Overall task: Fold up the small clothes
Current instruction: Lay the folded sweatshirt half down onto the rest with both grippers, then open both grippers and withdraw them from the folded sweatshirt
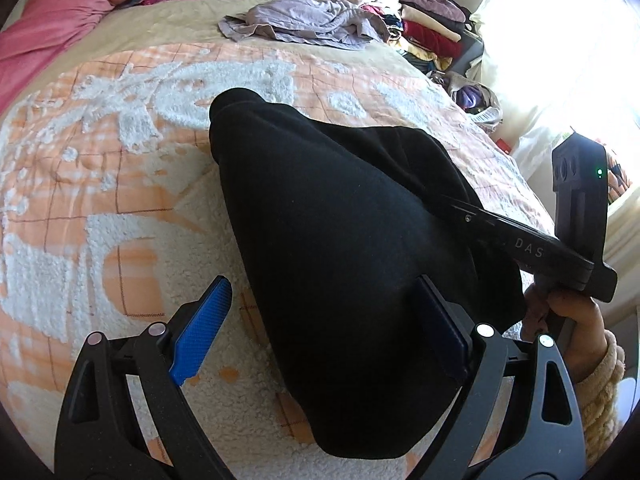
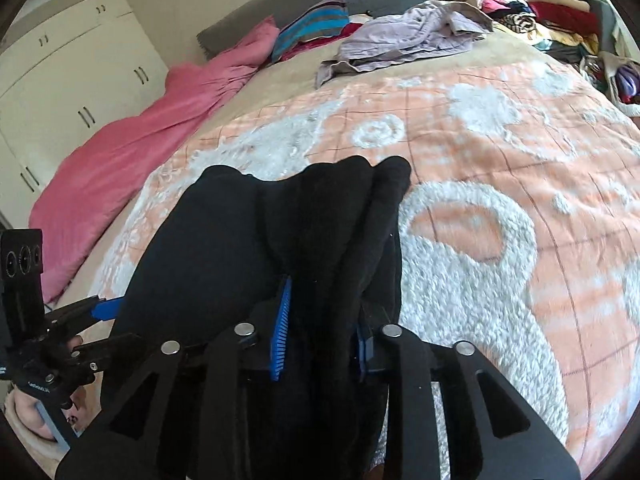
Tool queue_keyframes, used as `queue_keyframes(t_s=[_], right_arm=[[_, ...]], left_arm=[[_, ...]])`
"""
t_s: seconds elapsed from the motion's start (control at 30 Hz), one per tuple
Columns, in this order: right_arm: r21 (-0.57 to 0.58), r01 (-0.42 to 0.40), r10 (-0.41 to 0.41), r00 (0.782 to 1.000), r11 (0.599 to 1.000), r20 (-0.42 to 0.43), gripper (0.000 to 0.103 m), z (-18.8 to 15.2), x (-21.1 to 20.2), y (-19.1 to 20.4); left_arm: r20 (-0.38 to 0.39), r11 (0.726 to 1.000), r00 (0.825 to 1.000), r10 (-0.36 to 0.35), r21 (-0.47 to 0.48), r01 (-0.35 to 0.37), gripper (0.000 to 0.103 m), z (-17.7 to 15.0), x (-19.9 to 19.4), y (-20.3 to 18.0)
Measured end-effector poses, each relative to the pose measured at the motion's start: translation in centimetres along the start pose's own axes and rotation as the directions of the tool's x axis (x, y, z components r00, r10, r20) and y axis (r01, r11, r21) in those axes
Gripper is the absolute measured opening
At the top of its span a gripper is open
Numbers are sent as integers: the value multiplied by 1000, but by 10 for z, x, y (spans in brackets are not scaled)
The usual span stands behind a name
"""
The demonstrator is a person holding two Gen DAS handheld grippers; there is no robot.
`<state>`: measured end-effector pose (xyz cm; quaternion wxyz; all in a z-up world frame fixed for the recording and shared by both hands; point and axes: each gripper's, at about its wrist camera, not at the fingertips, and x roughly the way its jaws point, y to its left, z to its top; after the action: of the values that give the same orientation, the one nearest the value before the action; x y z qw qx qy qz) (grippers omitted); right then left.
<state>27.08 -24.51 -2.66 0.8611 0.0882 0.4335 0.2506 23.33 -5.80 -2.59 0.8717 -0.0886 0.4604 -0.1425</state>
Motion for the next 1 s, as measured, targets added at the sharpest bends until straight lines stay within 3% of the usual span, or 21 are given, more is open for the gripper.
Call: queue_keyframes(t_s=[0.33,0.5,0.6,0.8,0.9,1.0], right_arm=[[-11,112,-112,993,994,34,46,-17,-20,11],[-11,151,-150,987,989,59,50,-31,-36,17],[-12,185,-183,980,983,71,64,-37,-45,20],[4,204,-204,974,979,94,67,-52,-60,21],[-30,272,-266,956,962,123,81,-57,-70,30],[-67,322,-307,936,944,172,84,-65,-84,41]], left_arm=[[7,1000,1000,-8,-6,8,84,-6,-4,2],[9,1000,1000,-12,-11,12,84,-11,-8,2],[13,1000,1000,-10,-6,10,84,-15,-11,2],[25,1000,1000,-3,20,3,84,-21,-19,-2],[31,999,1000,8,34,-9,84,-25,-22,-4],[33,999,999,16,42,-17,84,-28,-26,-6]])
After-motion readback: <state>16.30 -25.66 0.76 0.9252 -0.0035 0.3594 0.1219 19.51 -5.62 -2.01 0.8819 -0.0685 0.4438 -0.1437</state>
